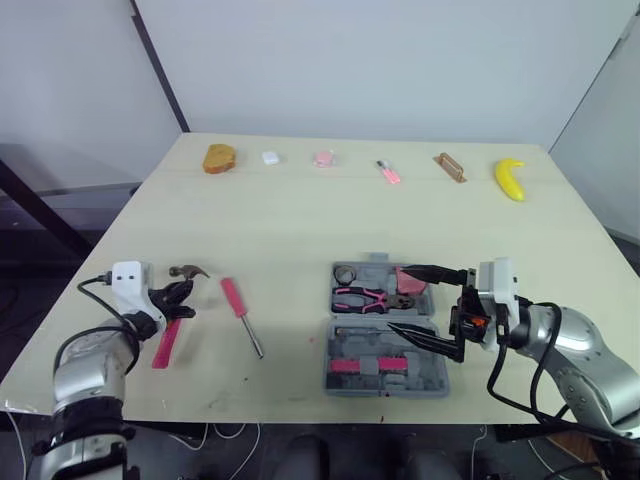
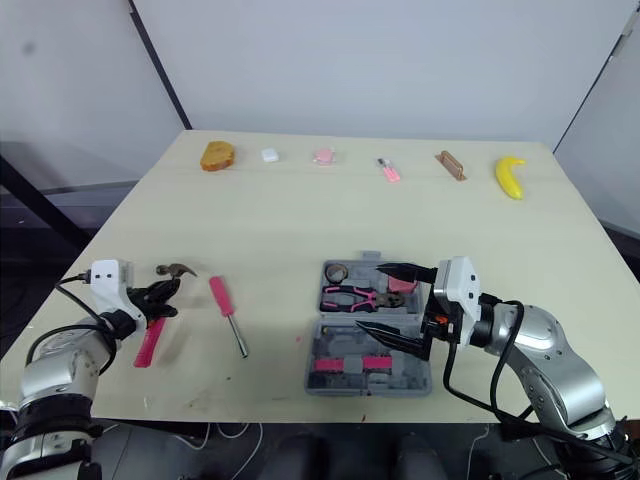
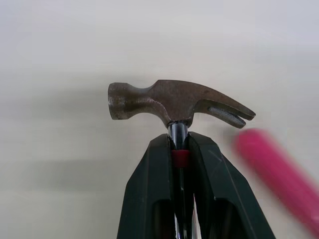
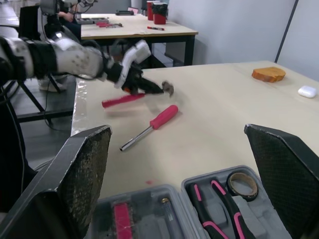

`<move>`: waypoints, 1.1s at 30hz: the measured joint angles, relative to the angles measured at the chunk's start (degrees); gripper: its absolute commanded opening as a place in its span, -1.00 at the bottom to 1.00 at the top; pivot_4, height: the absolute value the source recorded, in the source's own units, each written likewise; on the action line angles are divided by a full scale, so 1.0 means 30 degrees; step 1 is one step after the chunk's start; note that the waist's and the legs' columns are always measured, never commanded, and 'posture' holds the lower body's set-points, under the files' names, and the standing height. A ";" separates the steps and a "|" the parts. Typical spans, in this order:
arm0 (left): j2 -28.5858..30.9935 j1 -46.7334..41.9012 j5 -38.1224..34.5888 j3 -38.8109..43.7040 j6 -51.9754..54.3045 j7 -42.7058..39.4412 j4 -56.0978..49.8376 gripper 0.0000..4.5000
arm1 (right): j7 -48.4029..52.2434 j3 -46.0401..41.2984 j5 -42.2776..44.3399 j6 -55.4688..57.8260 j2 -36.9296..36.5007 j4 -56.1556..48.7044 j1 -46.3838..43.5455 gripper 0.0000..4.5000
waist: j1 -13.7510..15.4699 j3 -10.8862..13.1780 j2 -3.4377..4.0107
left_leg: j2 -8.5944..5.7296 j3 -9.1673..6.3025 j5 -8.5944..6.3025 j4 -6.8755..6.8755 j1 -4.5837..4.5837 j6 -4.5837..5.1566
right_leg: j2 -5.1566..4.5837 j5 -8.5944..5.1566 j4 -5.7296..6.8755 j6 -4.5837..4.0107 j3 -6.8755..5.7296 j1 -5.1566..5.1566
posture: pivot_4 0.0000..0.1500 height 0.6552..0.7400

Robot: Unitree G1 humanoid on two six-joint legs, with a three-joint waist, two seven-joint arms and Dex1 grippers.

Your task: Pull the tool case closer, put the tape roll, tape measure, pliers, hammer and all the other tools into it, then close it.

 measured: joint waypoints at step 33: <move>0.1371 -0.8589 0.2954 -1.8377 0.7550 -0.7611 -1.2112 -0.99 | 0.3402 -1.0529 0.0927 -0.0550 -0.4482 -0.0943 1.0379 1.00 | 0.0372 0.0054 0.0050 | -0.0021 0.0060 0.0000 0.0034 0.0008 0.0007 | 0.0286 -0.0013 -0.0032 0.0007 0.0026 0.0011 | 1.00 1.00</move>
